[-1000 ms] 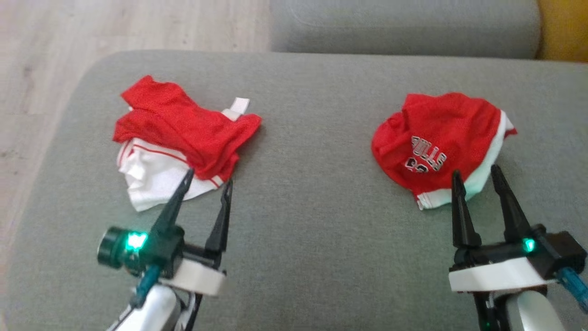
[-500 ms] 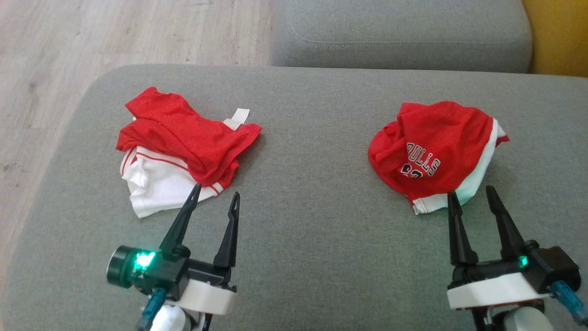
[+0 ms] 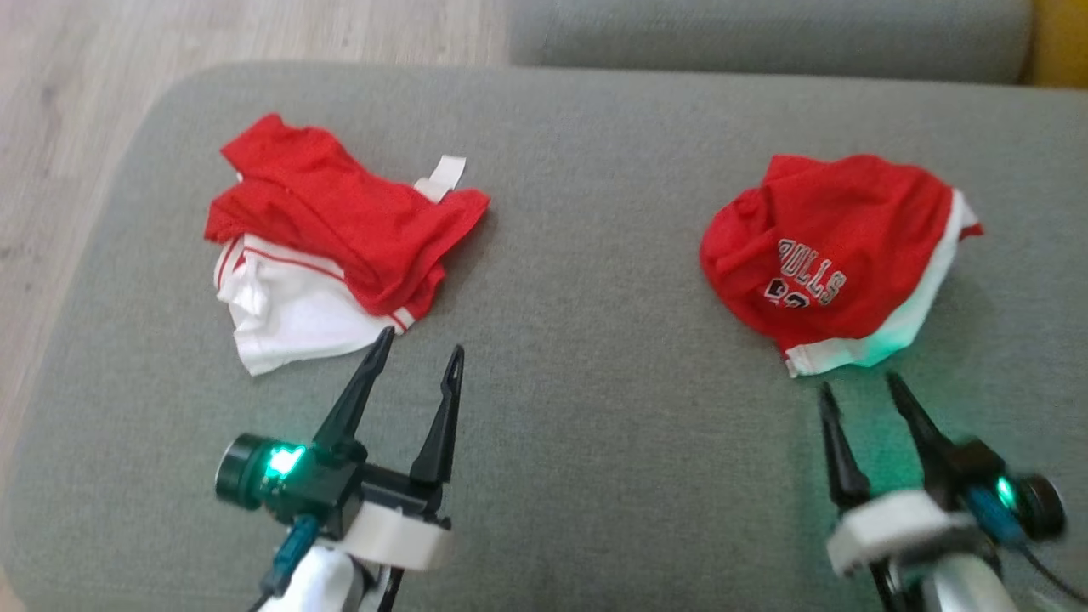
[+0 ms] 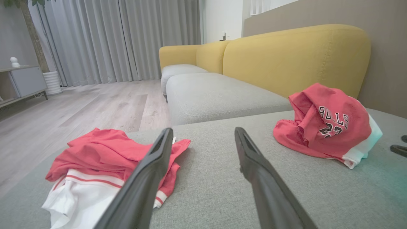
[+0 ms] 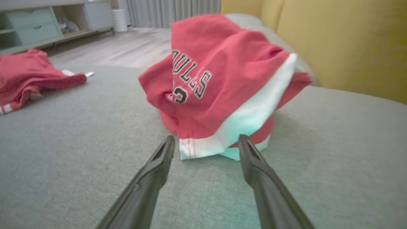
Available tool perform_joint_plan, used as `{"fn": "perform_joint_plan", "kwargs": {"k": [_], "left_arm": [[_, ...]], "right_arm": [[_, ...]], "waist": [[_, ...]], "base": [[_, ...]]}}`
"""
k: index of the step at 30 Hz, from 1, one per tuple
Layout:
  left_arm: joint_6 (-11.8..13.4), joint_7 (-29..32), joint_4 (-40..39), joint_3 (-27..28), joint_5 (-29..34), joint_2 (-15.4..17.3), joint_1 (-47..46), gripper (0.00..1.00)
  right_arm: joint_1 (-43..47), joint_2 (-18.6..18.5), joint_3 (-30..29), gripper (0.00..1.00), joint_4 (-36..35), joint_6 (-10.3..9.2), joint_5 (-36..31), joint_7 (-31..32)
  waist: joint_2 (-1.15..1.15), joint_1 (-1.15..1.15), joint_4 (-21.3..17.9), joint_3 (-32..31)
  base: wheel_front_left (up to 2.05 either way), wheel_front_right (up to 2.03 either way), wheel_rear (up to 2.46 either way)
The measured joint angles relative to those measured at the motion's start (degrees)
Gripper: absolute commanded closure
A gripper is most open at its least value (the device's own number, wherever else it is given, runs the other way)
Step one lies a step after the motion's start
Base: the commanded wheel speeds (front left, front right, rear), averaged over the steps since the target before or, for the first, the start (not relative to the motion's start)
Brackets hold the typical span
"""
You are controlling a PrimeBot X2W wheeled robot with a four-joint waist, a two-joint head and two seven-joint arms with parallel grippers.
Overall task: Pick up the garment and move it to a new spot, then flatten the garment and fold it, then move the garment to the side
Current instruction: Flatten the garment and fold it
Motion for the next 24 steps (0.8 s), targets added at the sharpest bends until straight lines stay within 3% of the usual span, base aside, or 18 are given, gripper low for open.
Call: {"fn": "perform_joint_plan", "kwargs": {"k": [6,11,12,13,14,24], "left_arm": [[-1.94,0.00,1.08,1.15,1.09,-1.87,-2.95,0.00],[-3.07,0.00,1.44,1.92,2.08,-3.10,-3.82,0.00],[-3.10,0.00,1.56,2.16,2.09,-3.27,-3.94,0.00],[-3.39,0.00,1.63,2.53,2.16,-3.43,-4.04,0.00],[-3.57,0.00,1.70,2.85,2.43,-3.56,-4.10,0.00],[-4.57,0.00,3.09,4.54,3.49,-4.75,-4.05,0.00]], "right_arm": [[-9.84,-0.01,0.30,0.00,7.50,0.00,-3.79,4.22],[-12.04,-0.03,-1.45,0.00,13.05,0.00,-5.88,6.75],[-12.40,-0.03,-1.66,0.18,13.56,0.00,-5.89,6.95],[-12.98,-0.04,-1.77,0.73,13.99,0.00,-5.92,7.32],[-13.65,-0.09,-1.68,1.00,14.49,0.00,-5.92,7.35],[-14.32,-0.23,2.13,1.00,16.42,0.00,-1.68,5.20]], "waist": [[0.00,0.01,1.37,3.68],[0.00,0.01,2.84,5.70],[0.00,0.00,3.12,5.95],[0.00,0.00,3.34,6.12],[0.00,0.00,3.52,6.22],[0.00,0.00,3.16,3.95]], "base": [[0.00,0.00,0.00],[0.00,0.00,0.00],[0.00,0.00,0.00],[0.00,0.00,0.00],[0.00,0.00,0.00],[0.00,0.00,0.00]]}}
